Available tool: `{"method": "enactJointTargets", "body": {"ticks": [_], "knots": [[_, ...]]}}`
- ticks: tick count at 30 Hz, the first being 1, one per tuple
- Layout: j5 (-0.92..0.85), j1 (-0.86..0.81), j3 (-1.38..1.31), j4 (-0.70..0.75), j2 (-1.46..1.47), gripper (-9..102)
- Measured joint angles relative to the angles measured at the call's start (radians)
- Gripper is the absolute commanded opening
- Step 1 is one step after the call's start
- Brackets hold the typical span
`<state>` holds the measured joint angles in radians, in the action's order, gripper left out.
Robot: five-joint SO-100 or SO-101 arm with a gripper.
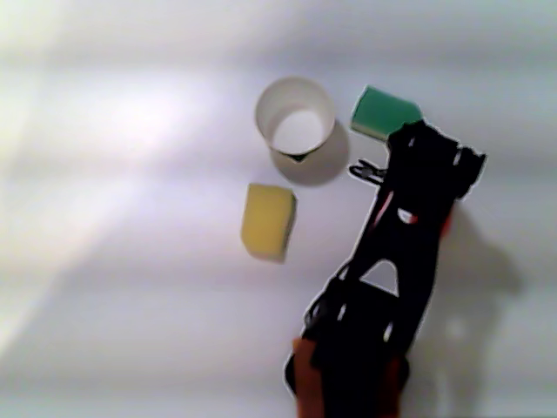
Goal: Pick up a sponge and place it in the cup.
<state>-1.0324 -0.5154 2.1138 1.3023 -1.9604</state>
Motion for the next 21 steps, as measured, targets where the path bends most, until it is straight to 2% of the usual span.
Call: {"method": "enactJointTargets", "body": {"ticks": [4,8,10,16,21], "knots": [[-0.258,-0.014,-0.029,0.018,0.055,0],[-0.595,-0.038,-0.064,0.015,0.080,0],[-0.696,-0.043,-0.067,0.009,0.081,0],[-0.876,-0.040,-0.084,0.020,0.133,0],[-0.919,-0.041,-0.086,0.035,0.164,13]]}}
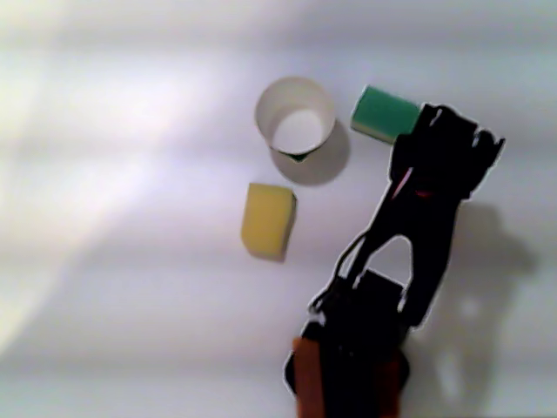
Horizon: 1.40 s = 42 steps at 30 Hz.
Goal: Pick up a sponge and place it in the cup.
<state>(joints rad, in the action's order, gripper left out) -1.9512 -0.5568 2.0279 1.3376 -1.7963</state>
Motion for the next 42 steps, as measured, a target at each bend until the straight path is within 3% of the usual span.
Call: {"method": "enactJointTargets", "body": {"ticks": [12,29,32,37,42], "knots": [[-0.006,0.008,0.032,-0.066,0.043,27],[-0.040,0.028,0.156,-0.221,0.112,30],[-0.051,0.014,0.176,-0.235,0.112,26],[-0.104,-0.006,0.193,-0.242,0.112,4],[-0.101,-0.023,0.202,-0.242,0.112,0]]}}
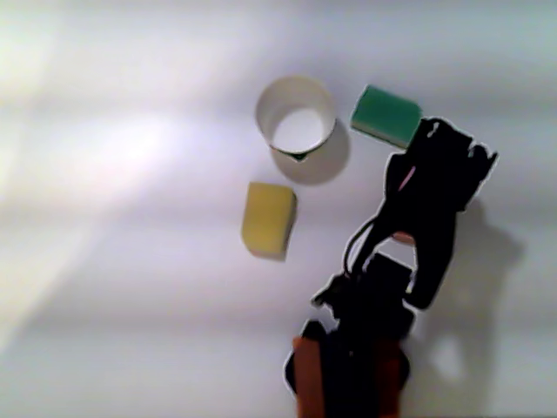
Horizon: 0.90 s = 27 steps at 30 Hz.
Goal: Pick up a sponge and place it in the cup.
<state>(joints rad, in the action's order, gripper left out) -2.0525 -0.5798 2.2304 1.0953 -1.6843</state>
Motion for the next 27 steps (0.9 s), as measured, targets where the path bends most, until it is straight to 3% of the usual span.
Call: {"method": "enactJointTargets", "body": {"ticks": [6,11,17,27], "knots": [[0.038,0.006,0.008,0.069,-0.035,0],[0.173,0.058,-0.020,0.255,-0.212,0],[0.518,0.219,-0.100,0.362,-0.420,0],[1.154,0.482,-0.129,0.275,-0.525,0]]}}
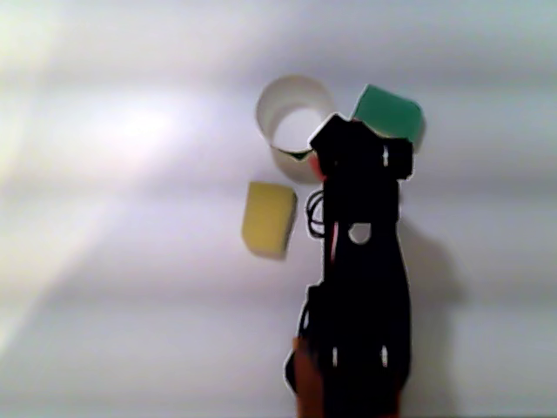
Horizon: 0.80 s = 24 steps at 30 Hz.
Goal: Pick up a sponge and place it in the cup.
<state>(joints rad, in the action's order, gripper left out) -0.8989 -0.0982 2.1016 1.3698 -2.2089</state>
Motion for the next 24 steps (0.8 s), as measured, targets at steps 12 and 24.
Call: {"method": "enactJointTargets", "body": {"ticks": [12,24], "knots": [[0.420,0.190,0.000,-0.164,-0.049,0],[0.410,0.241,-0.067,-0.318,0.101,0]]}}
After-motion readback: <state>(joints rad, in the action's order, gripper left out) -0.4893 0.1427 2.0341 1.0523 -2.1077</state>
